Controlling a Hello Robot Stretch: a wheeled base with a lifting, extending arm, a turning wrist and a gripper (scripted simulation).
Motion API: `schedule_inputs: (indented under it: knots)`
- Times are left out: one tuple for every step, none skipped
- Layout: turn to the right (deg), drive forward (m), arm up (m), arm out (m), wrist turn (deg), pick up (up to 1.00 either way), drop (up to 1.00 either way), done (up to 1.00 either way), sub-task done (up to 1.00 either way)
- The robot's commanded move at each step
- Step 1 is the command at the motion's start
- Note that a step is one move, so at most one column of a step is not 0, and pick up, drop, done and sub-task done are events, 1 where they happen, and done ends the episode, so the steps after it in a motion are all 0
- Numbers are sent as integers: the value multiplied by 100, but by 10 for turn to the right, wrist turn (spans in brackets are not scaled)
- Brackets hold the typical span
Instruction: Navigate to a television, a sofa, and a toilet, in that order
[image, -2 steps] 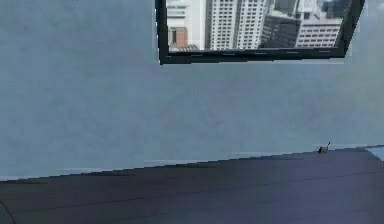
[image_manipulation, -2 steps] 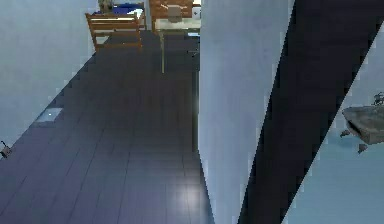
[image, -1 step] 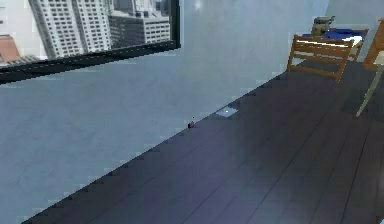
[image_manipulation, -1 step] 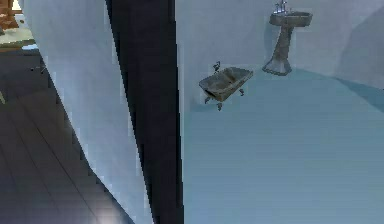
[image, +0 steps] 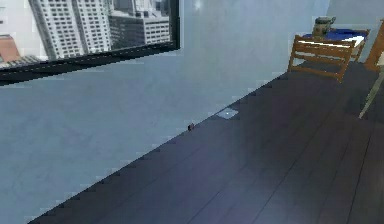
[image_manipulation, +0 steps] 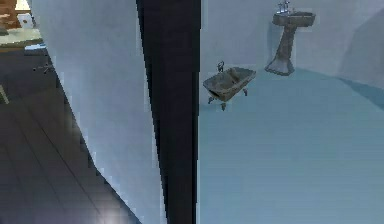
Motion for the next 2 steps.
schedule_inputs:
  knots:
    - [-390, 0, 0, 0, 0, 0, 0, 0, 0]
    - [0, 35, 0, 0, 0, 0, 0, 0, 0]
